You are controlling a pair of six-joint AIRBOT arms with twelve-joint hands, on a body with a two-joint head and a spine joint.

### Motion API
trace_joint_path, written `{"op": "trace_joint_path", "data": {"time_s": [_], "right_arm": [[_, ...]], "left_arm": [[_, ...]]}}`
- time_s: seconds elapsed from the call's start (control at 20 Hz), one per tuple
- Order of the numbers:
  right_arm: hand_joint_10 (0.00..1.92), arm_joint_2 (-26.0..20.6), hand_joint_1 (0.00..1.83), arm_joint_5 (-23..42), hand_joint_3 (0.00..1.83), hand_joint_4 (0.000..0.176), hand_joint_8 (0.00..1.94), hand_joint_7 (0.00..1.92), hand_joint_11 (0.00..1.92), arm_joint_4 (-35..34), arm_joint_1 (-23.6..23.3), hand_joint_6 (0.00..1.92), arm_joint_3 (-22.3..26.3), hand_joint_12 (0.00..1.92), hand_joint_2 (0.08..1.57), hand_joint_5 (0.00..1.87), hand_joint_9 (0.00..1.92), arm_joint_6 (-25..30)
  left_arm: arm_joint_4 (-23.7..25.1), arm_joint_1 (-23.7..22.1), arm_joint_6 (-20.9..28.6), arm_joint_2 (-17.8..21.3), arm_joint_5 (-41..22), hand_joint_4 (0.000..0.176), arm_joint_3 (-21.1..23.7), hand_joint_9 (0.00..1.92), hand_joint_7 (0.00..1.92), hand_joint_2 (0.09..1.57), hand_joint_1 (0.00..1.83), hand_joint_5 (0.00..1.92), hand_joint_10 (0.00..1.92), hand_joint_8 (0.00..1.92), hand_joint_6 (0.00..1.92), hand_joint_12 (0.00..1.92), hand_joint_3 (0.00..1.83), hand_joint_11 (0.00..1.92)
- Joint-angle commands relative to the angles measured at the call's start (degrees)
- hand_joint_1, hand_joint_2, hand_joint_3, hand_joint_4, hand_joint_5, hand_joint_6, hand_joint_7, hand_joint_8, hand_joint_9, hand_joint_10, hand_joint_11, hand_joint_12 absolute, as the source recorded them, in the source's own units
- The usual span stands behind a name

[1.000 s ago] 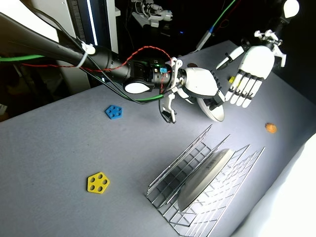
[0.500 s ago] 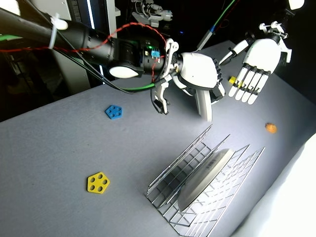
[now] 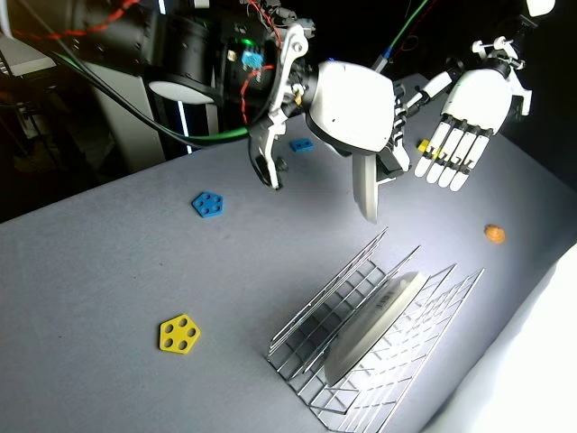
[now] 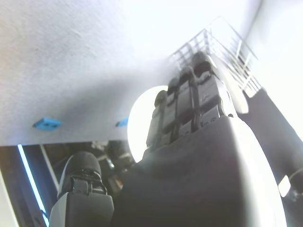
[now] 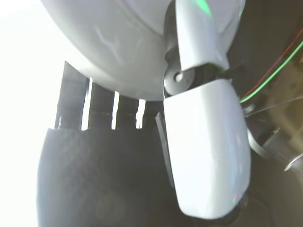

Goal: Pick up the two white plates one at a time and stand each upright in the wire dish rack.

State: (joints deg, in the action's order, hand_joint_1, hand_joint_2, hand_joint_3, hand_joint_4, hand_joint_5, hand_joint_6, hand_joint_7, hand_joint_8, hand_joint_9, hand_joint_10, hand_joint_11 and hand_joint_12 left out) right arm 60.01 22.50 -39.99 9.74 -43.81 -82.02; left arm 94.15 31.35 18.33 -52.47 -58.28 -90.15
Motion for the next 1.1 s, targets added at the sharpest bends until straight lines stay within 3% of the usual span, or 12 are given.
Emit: {"op": "trace_joint_path", "data": {"time_s": [0.0,0.3,0.55,1.05], "right_arm": [[1.18,-0.78,1.37,6.05,0.0,0.0,0.96,0.95,0.67,1.27,-1.6,1.09,0.27,1.25,1.12,0.93,0.9,1.88],[1.19,-4.43,1.37,5.02,0.0,0.0,0.99,0.94,0.66,1.07,-4.29,1.1,0.09,1.3,1.13,0.91,0.89,12.19],[1.2,-4.98,1.37,2.34,0.0,0.0,1.01,0.93,0.65,-5.83,-5.73,1.11,-1.89,1.29,1.13,0.91,0.87,12.98],[1.22,-5.96,1.37,1.38,0.0,0.0,1.02,0.93,0.64,-6.14,-6.05,1.12,-6.45,1.3,1.13,0.89,0.86,15.72]], "left_arm": [[-4.15,-1.03,0.2,0.33,-0.97,0.0,0.04,0.06,0.06,1.11,0.0,0.06,0.0,0.0,0.01,0.25,0.0,0.0],[-3.16,-1.94,0.39,0.34,-0.91,0.0,0.21,0.06,0.07,1.11,0.0,0.06,0.0,0.0,0.0,0.23,0.0,0.0],[-2.92,-1.86,0.39,0.54,-0.8,0.0,0.33,0.07,0.07,1.11,0.0,0.07,0.0,0.0,0.0,0.24,0.0,0.0],[-2.18,-1.39,0.28,0.6,-0.78,0.0,0.26,0.05,0.05,1.12,0.0,0.05,0.0,0.0,0.0,0.19,0.0,0.0]]}}
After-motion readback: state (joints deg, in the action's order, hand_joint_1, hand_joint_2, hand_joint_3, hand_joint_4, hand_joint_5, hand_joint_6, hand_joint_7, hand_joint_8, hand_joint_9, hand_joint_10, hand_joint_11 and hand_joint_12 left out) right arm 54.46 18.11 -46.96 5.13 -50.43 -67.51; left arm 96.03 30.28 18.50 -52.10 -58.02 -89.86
